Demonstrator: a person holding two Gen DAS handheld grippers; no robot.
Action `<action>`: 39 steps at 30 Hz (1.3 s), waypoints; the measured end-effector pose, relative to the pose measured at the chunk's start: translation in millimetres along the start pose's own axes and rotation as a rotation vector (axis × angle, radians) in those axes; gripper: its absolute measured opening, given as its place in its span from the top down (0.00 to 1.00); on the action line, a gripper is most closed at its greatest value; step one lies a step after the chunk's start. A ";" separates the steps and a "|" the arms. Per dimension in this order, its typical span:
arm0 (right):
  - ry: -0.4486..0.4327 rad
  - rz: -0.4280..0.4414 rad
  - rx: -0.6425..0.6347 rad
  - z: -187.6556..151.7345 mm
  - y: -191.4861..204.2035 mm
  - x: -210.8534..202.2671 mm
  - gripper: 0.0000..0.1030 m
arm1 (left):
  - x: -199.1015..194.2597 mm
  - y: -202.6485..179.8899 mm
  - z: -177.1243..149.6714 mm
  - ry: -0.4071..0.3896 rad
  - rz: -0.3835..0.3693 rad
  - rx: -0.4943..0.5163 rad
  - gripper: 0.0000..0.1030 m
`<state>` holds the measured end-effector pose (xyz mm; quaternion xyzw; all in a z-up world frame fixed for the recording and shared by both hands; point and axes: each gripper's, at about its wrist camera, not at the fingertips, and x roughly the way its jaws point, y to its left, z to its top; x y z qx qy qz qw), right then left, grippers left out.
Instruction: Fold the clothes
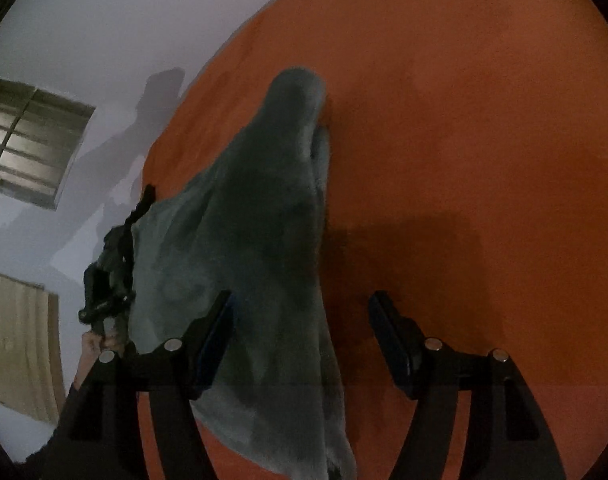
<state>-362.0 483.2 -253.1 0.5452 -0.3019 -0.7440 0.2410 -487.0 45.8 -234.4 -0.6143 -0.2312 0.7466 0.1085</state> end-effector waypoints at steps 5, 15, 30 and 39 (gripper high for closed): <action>0.041 0.058 0.002 11.8 2.9 16.7 0.35 | 11.8 16.5 6.0 0.034 -0.092 -0.066 0.17; 0.140 0.140 0.001 32.4 14.4 49.3 0.20 | 25.1 15.3 12.5 0.063 -0.147 -0.024 0.01; 0.163 0.194 0.008 3.7 -10.5 -32.4 0.01 | 26.5 31.2 13.9 0.028 -0.211 -0.047 0.04; 0.099 -0.153 -0.011 2.6 3.8 -38.8 0.74 | 22.7 29.5 12.2 0.017 -0.181 -0.027 0.04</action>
